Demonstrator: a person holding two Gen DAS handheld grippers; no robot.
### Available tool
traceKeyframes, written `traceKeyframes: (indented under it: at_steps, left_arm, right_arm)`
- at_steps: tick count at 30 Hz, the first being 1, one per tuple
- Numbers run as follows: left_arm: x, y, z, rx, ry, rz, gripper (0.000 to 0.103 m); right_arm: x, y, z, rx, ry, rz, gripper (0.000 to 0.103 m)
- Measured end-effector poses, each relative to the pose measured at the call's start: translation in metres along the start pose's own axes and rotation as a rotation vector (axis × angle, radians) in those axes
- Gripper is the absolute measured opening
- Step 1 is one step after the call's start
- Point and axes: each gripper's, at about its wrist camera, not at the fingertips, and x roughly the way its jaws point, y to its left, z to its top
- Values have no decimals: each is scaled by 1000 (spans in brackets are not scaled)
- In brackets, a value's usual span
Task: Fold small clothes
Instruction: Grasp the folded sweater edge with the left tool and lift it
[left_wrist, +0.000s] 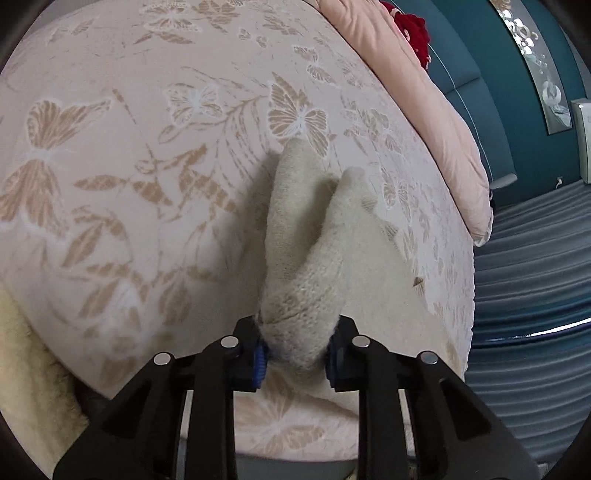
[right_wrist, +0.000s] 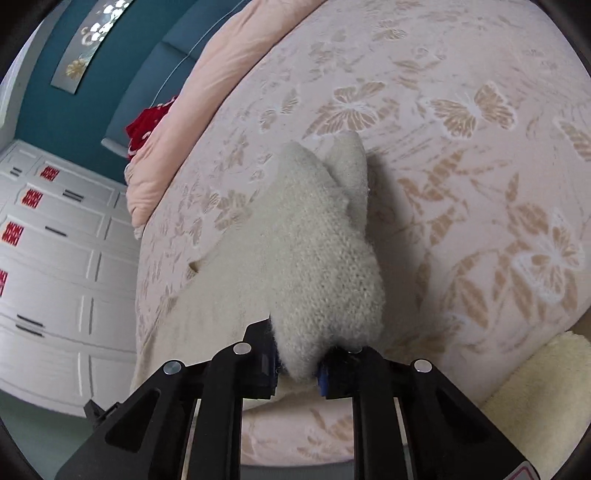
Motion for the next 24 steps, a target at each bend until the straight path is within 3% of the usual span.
traceKeyframes:
  at_steps: [4, 7, 9, 13, 16, 18, 21, 24]
  left_arm:
    - [-34, 28, -34, 24, 50, 24, 23]
    - [-24, 53, -61, 46, 100, 94, 23]
    - [-16, 63, -72, 26, 108, 102, 24]
    - [-16, 57, -73, 63, 83, 124, 24]
    - [-17, 51, -70, 93, 68, 134, 25]
    - [-16, 50, -71, 101, 60, 144, 25]
    - [-16, 50, -75, 118, 46, 157, 25]
    - [-19, 48, -76, 131, 35, 154, 25]
  right_arm:
    - [-28, -12, -34, -93, 81, -79, 15]
    - [-17, -41, -68, -138, 155, -201, 19]
    - [-16, -61, -78, -100, 164, -284, 21]
    - [-54, -59, -63, -57, -5, -284, 28]
    - [-76, -19, -50, -214, -167, -421, 29]
    - [-74, 9, -42, -265, -173, -308, 29]
    - [-33, 69, -51, -398, -48, -144, 19]
    - [35, 122, -79, -546, 70, -114, 16]
